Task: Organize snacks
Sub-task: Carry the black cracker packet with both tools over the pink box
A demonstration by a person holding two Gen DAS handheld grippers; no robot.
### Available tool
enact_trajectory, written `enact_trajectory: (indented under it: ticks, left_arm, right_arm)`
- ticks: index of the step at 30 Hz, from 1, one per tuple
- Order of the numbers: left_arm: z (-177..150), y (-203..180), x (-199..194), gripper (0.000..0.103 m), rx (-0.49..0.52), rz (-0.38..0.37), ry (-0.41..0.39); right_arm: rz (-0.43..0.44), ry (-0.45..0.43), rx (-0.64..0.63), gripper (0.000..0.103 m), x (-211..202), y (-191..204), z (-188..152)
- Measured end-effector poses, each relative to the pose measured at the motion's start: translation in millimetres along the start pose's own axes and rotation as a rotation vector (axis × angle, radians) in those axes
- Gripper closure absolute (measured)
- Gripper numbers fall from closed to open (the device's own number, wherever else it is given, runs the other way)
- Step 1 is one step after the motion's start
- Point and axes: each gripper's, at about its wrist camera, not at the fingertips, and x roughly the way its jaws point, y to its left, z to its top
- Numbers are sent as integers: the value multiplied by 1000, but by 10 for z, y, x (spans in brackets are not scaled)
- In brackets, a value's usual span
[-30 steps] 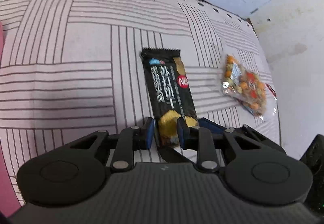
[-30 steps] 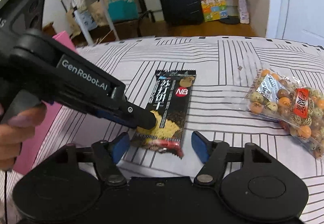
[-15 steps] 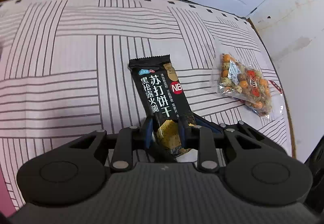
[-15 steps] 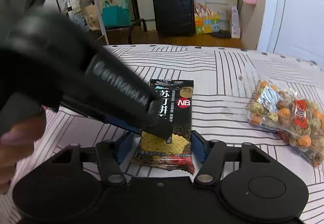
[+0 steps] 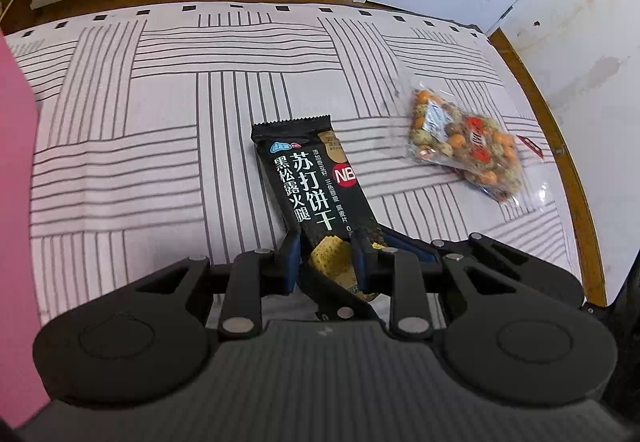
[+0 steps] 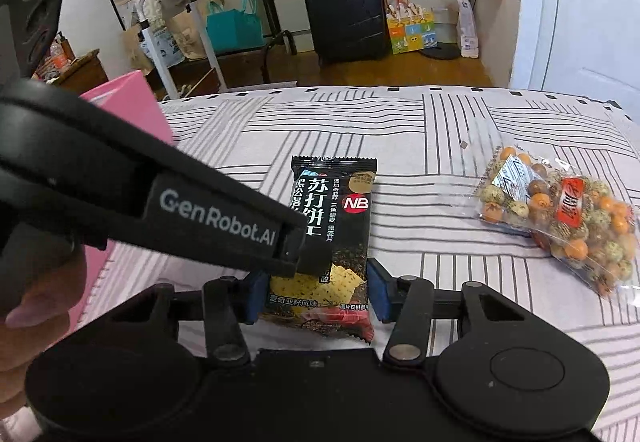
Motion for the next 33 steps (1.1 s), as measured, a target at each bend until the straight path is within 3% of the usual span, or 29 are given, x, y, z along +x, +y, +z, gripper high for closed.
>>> enact_trajectory:
  ticks: [7,19,28,33]
  left_arm:
    - [-286,-156,-360,78,12,38,-19]
    - [-854,-439,-783,77,69,92,-59]
    - [-1196,-495,-1350,77,100,73,-118]
    - [-1323,-470,-1763,78,104,37,-197]
  right_arm:
    - [35,45,30,48,-274,131,-60]
    - [61,26,57,48,-726,308,-423]
    - [49,-9,-19,48,-1229,686,-501]
    - [-5,-35,-92,48,-1529,980,-382]
